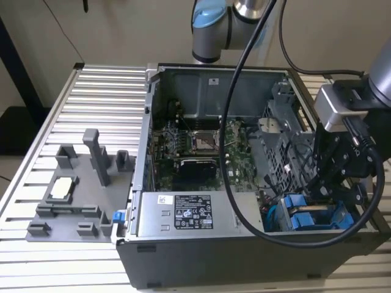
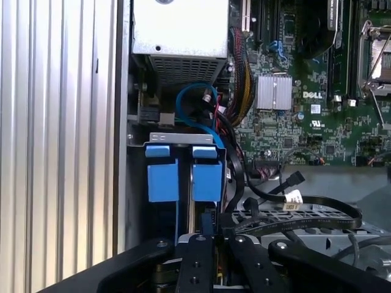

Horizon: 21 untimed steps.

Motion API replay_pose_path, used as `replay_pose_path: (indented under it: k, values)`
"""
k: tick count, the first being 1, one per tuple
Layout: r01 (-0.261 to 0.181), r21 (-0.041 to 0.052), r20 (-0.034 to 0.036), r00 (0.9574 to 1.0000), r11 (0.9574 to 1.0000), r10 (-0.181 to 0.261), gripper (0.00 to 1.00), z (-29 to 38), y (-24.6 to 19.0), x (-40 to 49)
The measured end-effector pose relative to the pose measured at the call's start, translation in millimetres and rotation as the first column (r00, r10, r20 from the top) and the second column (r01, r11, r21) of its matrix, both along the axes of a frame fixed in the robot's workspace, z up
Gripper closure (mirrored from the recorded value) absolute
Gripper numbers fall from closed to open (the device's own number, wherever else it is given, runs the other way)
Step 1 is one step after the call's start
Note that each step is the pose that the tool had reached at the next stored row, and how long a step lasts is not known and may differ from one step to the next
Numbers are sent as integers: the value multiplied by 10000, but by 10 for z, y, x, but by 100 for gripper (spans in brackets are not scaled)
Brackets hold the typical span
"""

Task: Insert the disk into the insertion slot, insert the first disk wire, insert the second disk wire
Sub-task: 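Insert the second disk wire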

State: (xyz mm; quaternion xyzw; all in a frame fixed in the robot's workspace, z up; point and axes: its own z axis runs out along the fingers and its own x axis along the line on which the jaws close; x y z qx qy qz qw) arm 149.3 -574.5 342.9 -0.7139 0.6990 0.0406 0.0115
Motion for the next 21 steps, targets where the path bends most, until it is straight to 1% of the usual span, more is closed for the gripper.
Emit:
replay_pose_path:
  k: [4, 8, 14, 21]
  values:
    - [39, -1, 0, 10000, 10000, -39, 84, -1, 13, 0]
    - [52, -2, 0, 10000, 10000, -52, 84, -7, 15, 1]
    - [72, -2, 0, 10000, 10000, -72, 84, -35, 14, 2]
    - [113, -11, -1, 9999, 9999, -113, 84, -82, 14, 5]
